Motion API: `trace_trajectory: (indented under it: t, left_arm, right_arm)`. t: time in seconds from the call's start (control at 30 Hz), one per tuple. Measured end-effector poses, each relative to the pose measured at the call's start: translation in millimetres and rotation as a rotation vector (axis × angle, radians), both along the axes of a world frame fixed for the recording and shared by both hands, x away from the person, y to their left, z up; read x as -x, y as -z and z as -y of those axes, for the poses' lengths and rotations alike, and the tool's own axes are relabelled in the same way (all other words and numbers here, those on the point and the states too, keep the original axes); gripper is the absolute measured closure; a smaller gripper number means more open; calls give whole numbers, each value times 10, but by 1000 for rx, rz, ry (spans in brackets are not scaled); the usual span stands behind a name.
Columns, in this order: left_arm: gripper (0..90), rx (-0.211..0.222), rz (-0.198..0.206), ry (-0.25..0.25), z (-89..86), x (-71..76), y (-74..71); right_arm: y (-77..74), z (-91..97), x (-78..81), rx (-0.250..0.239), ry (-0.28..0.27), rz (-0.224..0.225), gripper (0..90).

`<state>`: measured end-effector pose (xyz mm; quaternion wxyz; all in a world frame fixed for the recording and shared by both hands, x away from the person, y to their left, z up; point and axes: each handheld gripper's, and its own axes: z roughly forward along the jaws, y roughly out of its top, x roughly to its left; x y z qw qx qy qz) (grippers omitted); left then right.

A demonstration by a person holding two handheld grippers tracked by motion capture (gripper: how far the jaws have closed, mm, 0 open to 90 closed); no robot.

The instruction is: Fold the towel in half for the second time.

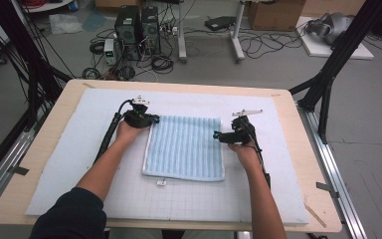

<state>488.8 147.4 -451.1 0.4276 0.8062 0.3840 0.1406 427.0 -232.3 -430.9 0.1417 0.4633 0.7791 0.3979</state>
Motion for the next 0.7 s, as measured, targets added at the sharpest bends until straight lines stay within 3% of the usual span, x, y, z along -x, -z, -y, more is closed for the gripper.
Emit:
trace_trajectory:
  t: [0.27,0.33,0.53,0.57,0.7]
  left_arm:
    - [839,11,-12,-8,-6,0,2]
    - [839,20,-17,-14,-5,1,4]
    - [843,36,-35,-22,-21,-3,5]
    - [844,46,-43,-30,-22,-3,7]
    - [849,108,-91,-71,-57,-26,11]
  right_arm:
    - [18,-94,-312,47,23,-28,252]
    - [36,-110,-365,44,28,-40,328]
    - [108,-161,-425,62,-3,-45,688]
    - [106,-162,-425,56,-13,-46,782]
    - [89,-206,-423,90,-36,-26,841]
